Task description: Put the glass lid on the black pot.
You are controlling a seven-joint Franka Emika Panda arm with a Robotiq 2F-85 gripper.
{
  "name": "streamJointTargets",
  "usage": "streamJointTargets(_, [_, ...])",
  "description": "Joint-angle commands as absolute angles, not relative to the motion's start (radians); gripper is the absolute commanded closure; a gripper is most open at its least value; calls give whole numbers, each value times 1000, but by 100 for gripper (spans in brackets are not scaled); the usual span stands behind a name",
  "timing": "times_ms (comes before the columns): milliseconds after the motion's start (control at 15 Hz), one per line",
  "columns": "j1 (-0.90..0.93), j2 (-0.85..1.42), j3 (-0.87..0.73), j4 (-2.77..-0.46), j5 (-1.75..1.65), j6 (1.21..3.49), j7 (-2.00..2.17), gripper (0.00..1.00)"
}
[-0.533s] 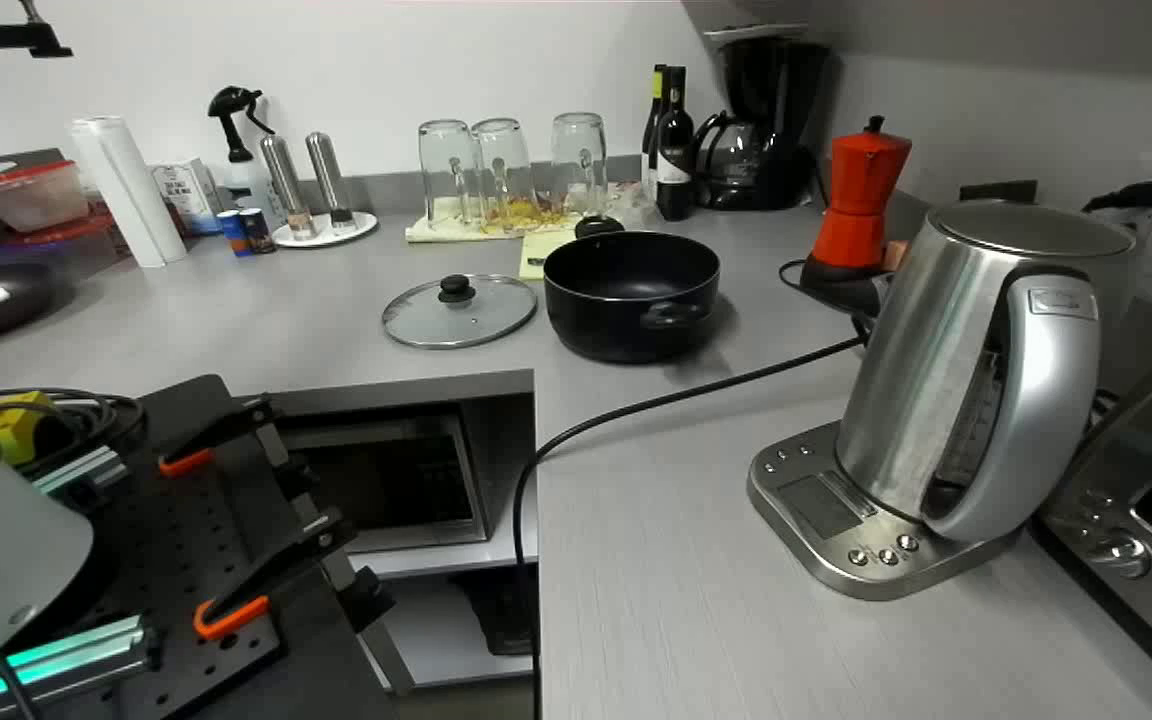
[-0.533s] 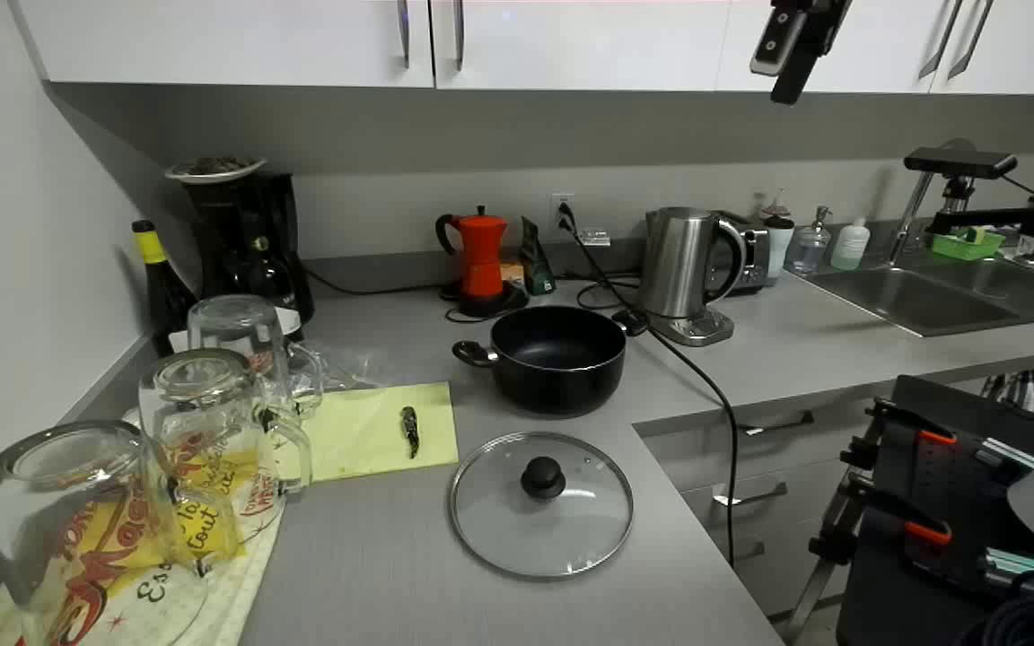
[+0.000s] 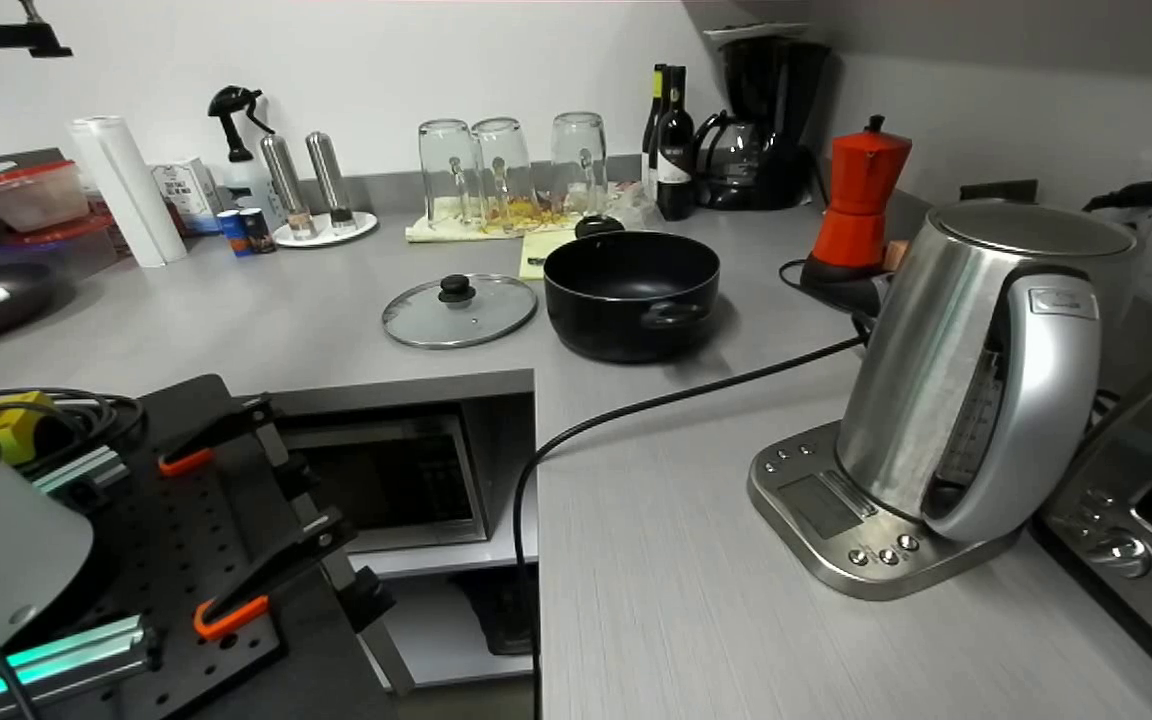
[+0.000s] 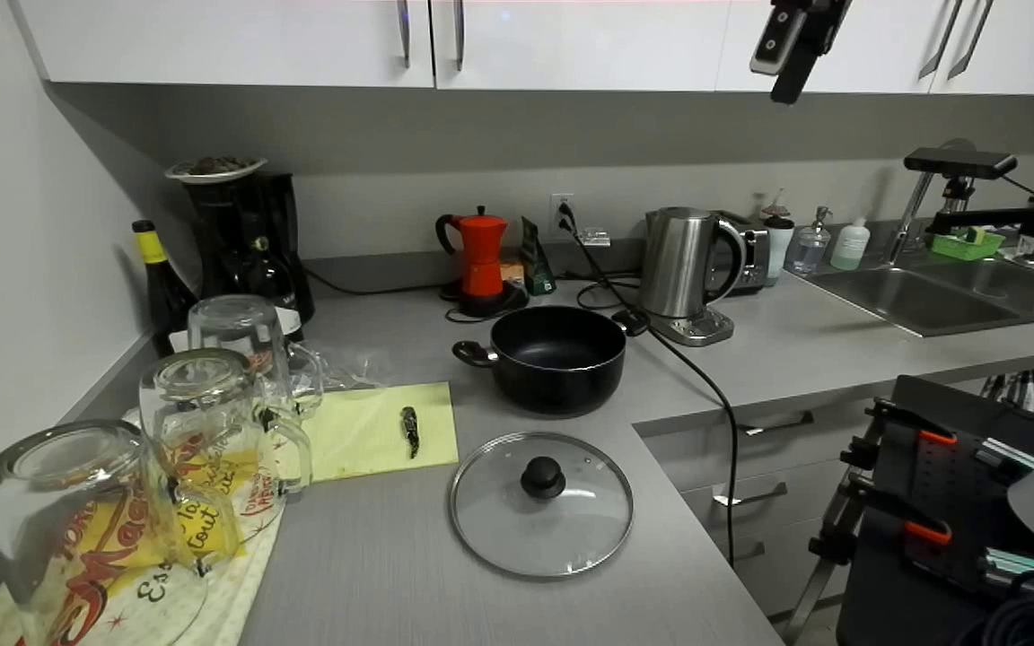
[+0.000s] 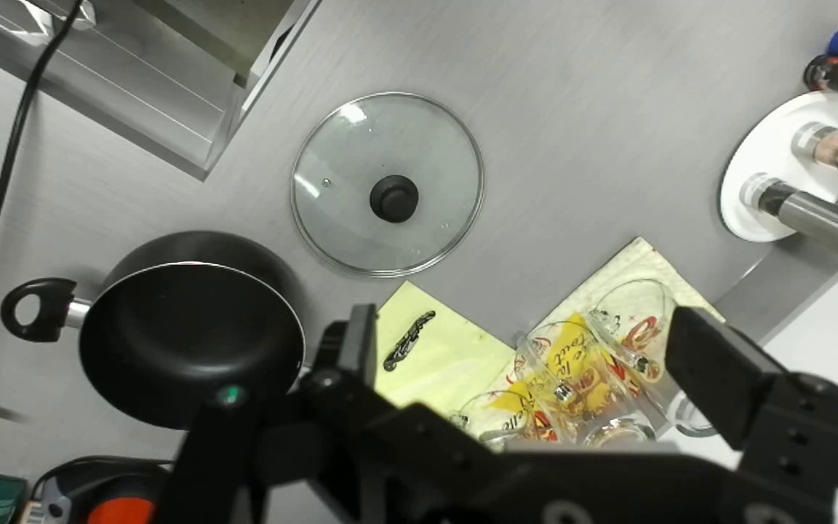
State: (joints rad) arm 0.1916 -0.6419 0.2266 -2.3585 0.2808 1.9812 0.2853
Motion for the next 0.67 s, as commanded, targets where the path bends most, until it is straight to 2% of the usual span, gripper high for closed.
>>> streamJointTargets(0, [176, -602, 234, -2344, 269, 1984, 283, 0])
streamJointTargets(600, [149, -284, 272, -2274, 140, 2029, 301, 0])
